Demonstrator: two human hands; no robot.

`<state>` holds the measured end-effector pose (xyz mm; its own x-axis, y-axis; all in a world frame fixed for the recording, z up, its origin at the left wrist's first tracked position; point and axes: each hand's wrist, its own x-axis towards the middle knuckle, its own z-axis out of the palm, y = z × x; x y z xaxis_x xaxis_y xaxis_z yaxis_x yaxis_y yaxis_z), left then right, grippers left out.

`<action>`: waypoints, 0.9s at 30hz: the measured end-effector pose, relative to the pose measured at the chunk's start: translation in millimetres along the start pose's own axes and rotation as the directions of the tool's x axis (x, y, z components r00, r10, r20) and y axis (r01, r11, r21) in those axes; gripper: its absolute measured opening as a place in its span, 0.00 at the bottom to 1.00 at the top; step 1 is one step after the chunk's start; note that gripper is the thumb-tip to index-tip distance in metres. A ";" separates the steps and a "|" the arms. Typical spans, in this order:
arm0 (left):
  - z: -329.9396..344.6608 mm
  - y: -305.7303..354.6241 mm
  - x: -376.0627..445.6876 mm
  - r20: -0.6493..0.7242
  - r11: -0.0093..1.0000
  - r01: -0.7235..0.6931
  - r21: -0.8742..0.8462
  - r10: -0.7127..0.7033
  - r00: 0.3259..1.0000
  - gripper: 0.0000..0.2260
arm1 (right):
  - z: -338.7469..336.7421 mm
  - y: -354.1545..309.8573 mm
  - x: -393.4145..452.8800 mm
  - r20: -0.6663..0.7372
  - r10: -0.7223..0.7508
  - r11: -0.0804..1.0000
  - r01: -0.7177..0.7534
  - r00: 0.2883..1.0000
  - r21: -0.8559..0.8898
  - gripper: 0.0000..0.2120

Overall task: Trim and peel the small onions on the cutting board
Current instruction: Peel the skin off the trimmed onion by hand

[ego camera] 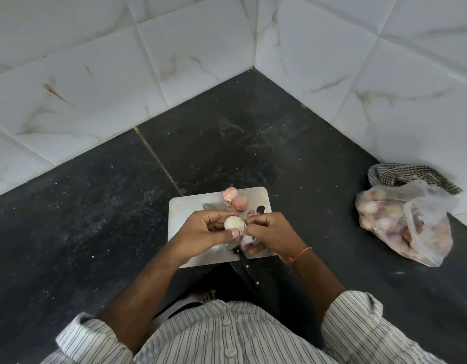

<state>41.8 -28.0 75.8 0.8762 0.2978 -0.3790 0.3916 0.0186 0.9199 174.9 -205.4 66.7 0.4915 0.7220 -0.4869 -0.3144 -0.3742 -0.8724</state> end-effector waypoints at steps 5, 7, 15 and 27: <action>1.8 -4.3 3.6 -0.017 0.995 0.028 -0.098 -0.030 0.999 0.16 | 8.6 -0.9 2.2 -0.072 -0.011 0.997 0.006 0.997 -0.074 0.10; 2.3 -4.2 5.8 -0.031 0.989 0.048 -0.138 -0.052 0.998 0.16 | 12.0 2.6 3.4 -0.112 -0.018 0.998 0.012 0.994 -0.055 0.09; 0.7 -8.3 10.8 0.001 0.959 0.145 -0.245 -0.150 0.989 0.18 | 21.5 10.3 3.2 -0.183 0.003 1.000 -0.004 0.983 -0.007 0.05; 2.0 -6.4 12.9 0.008 0.923 0.242 -0.301 -0.251 0.968 0.14 | 13.6 18.0 4.2 -0.207 0.017 1.000 -0.013 0.978 0.020 0.04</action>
<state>51.2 -26.3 64.8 0.7519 0.2759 -0.5988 0.4888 0.3762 0.7871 160.2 -201.1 49.6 0.6439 0.5794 -0.4997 -0.3370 -0.3716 -0.8651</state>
